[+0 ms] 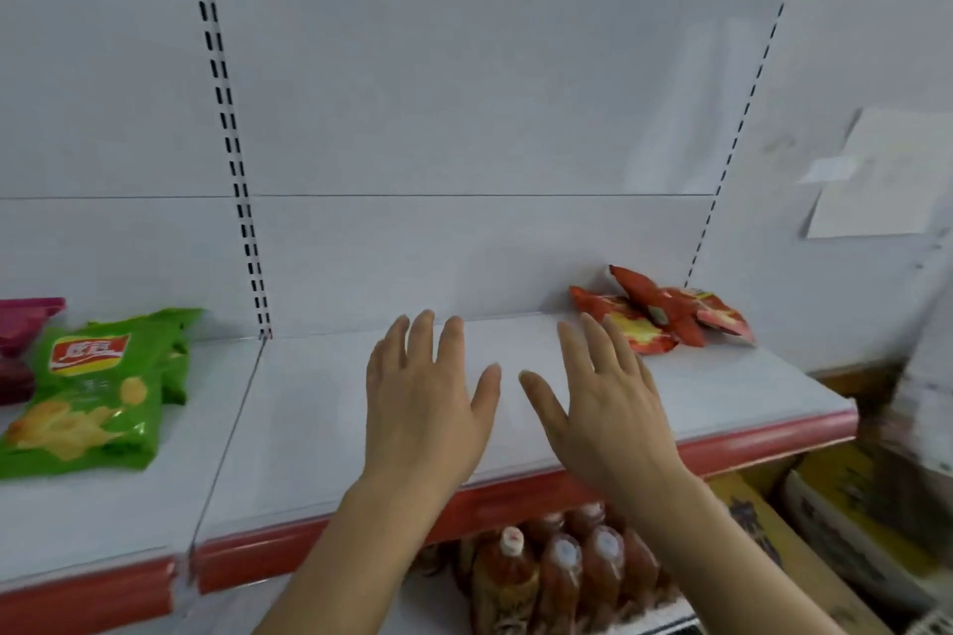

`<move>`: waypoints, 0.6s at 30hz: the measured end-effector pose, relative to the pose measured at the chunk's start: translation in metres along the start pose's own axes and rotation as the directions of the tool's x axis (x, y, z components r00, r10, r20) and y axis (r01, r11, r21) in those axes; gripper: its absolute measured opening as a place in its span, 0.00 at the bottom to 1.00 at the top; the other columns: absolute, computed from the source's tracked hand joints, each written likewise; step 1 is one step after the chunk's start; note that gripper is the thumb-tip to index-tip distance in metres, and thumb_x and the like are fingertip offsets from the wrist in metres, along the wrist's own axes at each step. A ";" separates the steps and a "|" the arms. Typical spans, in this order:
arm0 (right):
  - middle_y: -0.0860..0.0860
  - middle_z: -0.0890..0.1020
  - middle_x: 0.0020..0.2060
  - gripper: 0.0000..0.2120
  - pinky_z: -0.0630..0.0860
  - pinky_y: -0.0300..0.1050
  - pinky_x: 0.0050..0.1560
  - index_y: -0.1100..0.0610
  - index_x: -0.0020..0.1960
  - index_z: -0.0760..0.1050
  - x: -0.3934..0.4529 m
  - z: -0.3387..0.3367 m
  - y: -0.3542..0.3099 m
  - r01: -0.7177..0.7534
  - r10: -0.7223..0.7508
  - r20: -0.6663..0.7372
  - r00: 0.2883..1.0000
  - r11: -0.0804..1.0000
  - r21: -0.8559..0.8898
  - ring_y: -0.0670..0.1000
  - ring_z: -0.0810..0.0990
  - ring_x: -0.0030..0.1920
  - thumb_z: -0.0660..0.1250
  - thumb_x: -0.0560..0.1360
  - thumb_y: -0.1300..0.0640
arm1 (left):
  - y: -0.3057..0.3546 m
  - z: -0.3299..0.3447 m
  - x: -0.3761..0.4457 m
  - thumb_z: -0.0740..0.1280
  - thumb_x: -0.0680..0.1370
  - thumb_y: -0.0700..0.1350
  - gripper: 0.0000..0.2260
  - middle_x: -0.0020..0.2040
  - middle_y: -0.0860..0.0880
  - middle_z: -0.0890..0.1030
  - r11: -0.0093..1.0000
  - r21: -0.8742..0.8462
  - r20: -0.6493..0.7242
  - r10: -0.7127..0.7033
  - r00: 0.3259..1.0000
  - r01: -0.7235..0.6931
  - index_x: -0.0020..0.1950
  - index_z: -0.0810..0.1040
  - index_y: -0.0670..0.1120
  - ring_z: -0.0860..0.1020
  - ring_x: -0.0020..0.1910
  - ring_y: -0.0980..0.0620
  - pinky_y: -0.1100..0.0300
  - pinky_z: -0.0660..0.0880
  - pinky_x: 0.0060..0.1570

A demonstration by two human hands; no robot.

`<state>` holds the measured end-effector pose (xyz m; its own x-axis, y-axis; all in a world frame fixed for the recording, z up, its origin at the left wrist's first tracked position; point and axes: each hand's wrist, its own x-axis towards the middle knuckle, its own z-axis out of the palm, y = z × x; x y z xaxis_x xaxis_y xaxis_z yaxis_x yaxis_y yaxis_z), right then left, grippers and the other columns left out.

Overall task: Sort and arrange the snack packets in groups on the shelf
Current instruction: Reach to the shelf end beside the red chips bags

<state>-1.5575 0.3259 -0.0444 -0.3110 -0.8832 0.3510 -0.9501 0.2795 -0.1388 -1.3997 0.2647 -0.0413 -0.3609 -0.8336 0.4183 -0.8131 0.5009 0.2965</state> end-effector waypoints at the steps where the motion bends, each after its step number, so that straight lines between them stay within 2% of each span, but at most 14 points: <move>1: 0.51 0.47 0.81 0.37 0.45 0.52 0.79 0.51 0.81 0.46 0.000 -0.004 0.020 -0.011 0.011 0.003 1.000 1.000 -0.004 0.53 0.40 0.81 0.41 0.79 0.31 | 0.018 0.008 0.003 0.53 0.84 0.62 0.30 0.83 0.45 0.57 1.000 -0.021 -0.003 0.013 1.000 -0.013 0.83 0.58 0.49 0.51 0.83 0.43 0.47 0.51 0.81; 5: 0.49 0.51 0.81 0.34 0.47 0.51 0.79 0.49 0.81 0.49 0.008 -0.013 0.093 -0.073 0.073 -0.039 0.997 0.997 0.002 0.52 0.44 0.81 0.45 0.80 0.33 | 0.080 0.036 0.022 0.53 0.84 0.62 0.30 0.83 0.47 0.59 0.996 -0.043 0.062 0.078 0.995 -0.075 0.82 0.58 0.49 0.54 0.82 0.46 0.49 0.52 0.81; 10: 0.50 0.57 0.80 0.32 0.55 0.53 0.78 0.51 0.80 0.52 0.032 -0.005 0.169 -0.212 0.214 -0.038 0.976 0.976 0.053 0.54 0.52 0.80 0.47 0.82 0.36 | 0.127 0.078 0.056 0.56 0.84 0.61 0.27 0.79 0.47 0.66 0.982 -0.139 0.103 0.138 0.985 -0.124 0.80 0.63 0.49 0.62 0.79 0.47 0.53 0.61 0.77; 15: 0.51 0.60 0.79 0.29 0.58 0.54 0.78 0.52 0.80 0.55 0.064 0.006 0.227 -0.259 0.259 -0.027 0.965 0.966 0.028 0.55 0.54 0.79 0.52 0.83 0.42 | 0.154 0.117 0.107 0.58 0.84 0.59 0.23 0.70 0.47 0.73 0.965 -0.257 0.126 0.095 0.987 -0.059 0.72 0.72 0.47 0.71 0.69 0.45 0.51 0.71 0.68; 18: 0.52 0.57 0.79 0.33 0.57 0.54 0.78 0.50 0.80 0.51 0.089 0.007 0.254 -0.237 0.238 0.033 0.971 0.971 -0.010 0.55 0.52 0.80 0.58 0.80 0.43 | 0.171 0.130 0.134 0.56 0.82 0.63 0.25 0.66 0.46 0.74 0.952 -0.304 0.158 0.017 0.987 0.032 0.68 0.75 0.47 0.74 0.66 0.43 0.46 0.74 0.64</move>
<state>-1.8267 0.3154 -0.0547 -0.5270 -0.8033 0.2773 -0.8492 0.4851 -0.2085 -1.6469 0.2088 -0.0464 -0.4423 -0.8512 0.2826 -0.6467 0.5210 0.5571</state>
